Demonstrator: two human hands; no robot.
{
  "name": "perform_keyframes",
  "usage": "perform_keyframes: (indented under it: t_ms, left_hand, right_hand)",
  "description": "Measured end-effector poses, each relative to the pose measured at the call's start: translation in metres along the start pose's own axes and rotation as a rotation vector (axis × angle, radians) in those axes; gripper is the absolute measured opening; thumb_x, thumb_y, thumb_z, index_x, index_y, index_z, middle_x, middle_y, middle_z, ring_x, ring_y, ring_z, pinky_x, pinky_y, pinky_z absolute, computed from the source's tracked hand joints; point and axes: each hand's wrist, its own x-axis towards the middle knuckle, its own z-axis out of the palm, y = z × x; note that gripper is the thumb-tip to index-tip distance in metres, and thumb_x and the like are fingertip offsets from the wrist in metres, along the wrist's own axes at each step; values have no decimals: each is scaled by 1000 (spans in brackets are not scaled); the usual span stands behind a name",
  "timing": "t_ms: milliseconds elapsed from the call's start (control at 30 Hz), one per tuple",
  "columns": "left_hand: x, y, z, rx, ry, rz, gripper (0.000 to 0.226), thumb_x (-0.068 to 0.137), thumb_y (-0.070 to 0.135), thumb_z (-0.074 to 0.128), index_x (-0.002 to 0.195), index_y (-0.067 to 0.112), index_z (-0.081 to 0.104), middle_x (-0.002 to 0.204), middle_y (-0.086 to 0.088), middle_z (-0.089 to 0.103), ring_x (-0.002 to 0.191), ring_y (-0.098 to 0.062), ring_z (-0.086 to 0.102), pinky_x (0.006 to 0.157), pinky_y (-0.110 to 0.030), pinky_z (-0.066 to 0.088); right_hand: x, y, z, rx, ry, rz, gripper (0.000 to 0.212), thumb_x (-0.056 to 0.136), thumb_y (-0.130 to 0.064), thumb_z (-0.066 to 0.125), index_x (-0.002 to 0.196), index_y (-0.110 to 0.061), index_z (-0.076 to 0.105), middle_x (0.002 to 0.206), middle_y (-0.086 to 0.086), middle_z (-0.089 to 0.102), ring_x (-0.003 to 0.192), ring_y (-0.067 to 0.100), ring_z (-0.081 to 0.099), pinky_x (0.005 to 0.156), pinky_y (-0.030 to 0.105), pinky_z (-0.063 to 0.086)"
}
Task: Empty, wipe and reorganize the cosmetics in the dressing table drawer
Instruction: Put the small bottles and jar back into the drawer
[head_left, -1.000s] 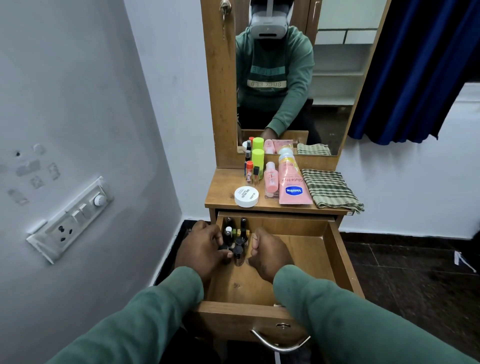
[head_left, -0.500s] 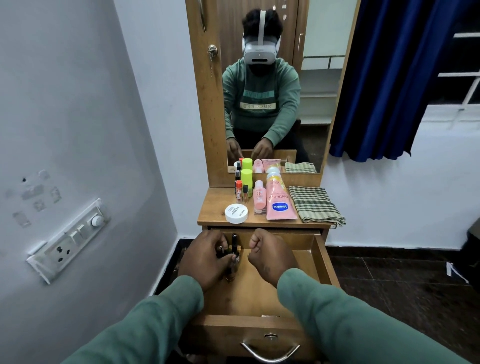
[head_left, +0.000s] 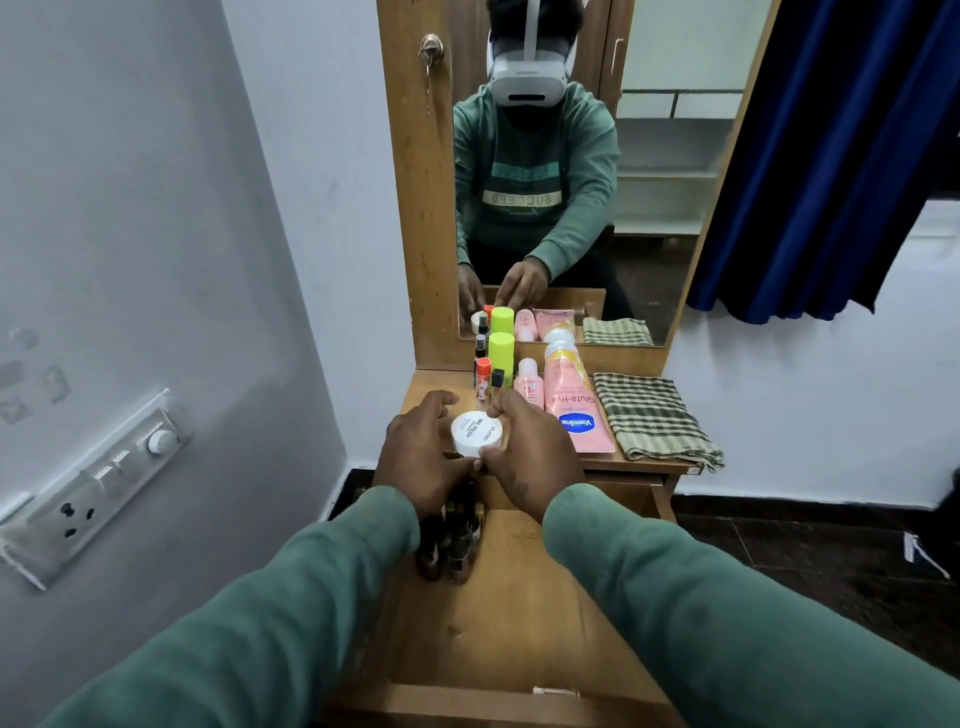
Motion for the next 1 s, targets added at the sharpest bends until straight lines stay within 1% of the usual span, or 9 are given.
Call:
perform_keyframes:
  t_ms: [100,267,400,500,633,767,833,900,1000]
  left_hand:
    - [9,-3,2,27,-65,2,89,70,30,92,143,37,43,133,-3,64,127,-28,52,103,-49,51]
    - [8,-3,-2,15,-65,38,83,72,31,90,141,42,45,127,3,69,120,-28,58,105,-53,47]
    - [-10,-1,-15,-73,-86,53,86,70,23,93,141,40,48,121,5,69,113,-22,63,104,-50,48]
    - [-33,-3,-31,-96,-127,95,86,68,22,94,141,38,50,121,5,67,112,-17,64,102,-45,51]
    - [-73,-6,-45,-66,-167,182,82,69,23,94,141,31,54,129,12,66,116,-6,61,100,-37,53]
    - [-111,-13,-44,-19,-150,255,73,72,20,91,137,32,58,128,23,62,118,5,57,102,-31,50]
    - [-124,-18,-39,20,-154,296,70,72,19,90,135,29,60,128,18,64,119,1,58,102,-33,50]
    - [-133,-23,-37,41,-191,270,74,69,20,91,136,28,60,129,14,65,119,-3,58,102,-35,50]
    - [-138,-28,-37,75,-300,202,86,66,23,93,141,35,54,134,16,61,124,-1,54,106,-34,48]
  right_hand:
    - [4,-1,7,-24,-55,5,51,84,-13,81,120,-29,50,120,5,70,102,26,65,74,31,51]
    - [3,-2,8,5,-82,7,45,87,-13,79,120,-24,50,117,6,70,102,26,64,72,28,42]
    - [-12,-10,1,84,-117,49,51,85,-14,83,121,-30,50,128,3,67,112,23,63,78,30,54]
    - [-33,-13,-8,162,-167,67,53,80,-24,88,121,-31,54,125,-2,67,110,18,62,79,31,58]
    - [-69,-10,-12,413,-239,154,31,85,-44,82,106,-30,64,107,-8,72,92,13,70,72,35,63]
    - [-100,-8,-4,619,-281,297,20,91,-25,80,105,-20,66,97,5,75,84,19,76,67,33,64]
    - [-109,-6,0,636,-302,341,23,88,-17,82,105,-17,67,96,7,75,82,19,75,62,28,61]
    - [-115,-5,3,649,-330,394,25,86,-13,84,104,-15,68,96,9,75,84,19,74,61,25,58]
    - [-118,0,6,657,-406,486,26,83,-7,85,103,-11,68,101,11,75,93,24,75,63,26,60]
